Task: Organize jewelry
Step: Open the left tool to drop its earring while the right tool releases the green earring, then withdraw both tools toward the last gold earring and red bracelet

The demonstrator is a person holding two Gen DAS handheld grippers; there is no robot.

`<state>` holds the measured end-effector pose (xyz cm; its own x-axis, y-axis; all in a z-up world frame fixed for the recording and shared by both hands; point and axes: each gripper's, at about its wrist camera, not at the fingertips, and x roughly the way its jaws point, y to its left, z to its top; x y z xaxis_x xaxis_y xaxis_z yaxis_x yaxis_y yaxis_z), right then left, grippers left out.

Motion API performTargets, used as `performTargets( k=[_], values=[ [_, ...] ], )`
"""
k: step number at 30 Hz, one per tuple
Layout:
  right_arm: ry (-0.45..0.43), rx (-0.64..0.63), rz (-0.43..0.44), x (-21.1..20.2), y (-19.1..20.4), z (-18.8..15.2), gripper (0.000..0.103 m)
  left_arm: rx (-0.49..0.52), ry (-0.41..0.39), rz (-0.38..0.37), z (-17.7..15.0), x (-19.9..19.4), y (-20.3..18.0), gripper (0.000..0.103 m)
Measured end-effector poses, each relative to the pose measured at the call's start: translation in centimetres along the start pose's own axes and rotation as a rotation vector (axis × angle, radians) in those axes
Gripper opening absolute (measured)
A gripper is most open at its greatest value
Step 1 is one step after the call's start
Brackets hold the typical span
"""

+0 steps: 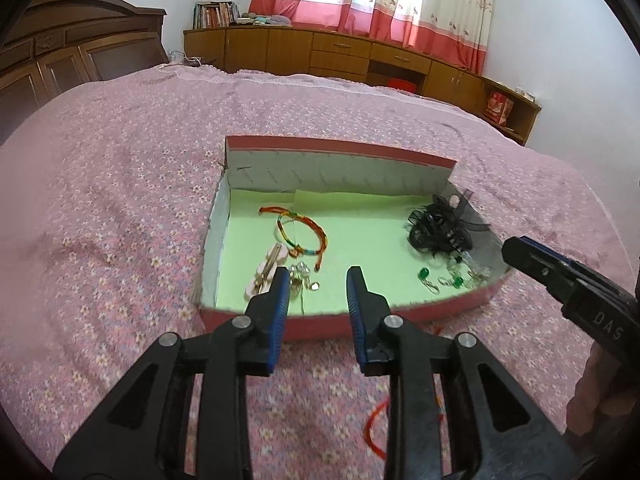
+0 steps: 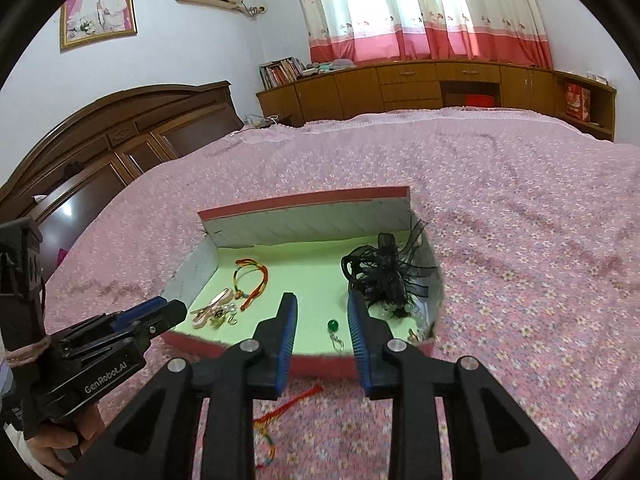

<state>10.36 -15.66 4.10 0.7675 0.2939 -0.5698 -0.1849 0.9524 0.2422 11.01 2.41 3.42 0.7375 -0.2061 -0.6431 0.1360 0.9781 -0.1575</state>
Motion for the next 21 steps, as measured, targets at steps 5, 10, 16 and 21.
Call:
performTargets(
  k=[5, 10, 16, 21],
  values=[
    [-0.004, 0.0, -0.007, -2.2, 0.0, -1.0, 0.031, -0.001, 0.016, -0.012, -1.1, -1.3, -0.2, 0.021],
    [0.004, 0.013, -0.012, -4.0, -0.1, -2.4, 0.031, 0.006, 0.031, -0.02, -2.1, -2.6, -0.5, 0.021],
    [0.022, 0.013, -0.025, -5.5, -0.1, -4.2, 0.031, 0.017, 0.056, -0.048, -3.5, -3.9, -1.0, 0.021],
    [0.037, 0.027, -0.037, -6.5, -0.5, -5.6, 0.031, 0.015, 0.086, -0.078, -4.8, -4.5, -1.2, 0.021]
  ],
)
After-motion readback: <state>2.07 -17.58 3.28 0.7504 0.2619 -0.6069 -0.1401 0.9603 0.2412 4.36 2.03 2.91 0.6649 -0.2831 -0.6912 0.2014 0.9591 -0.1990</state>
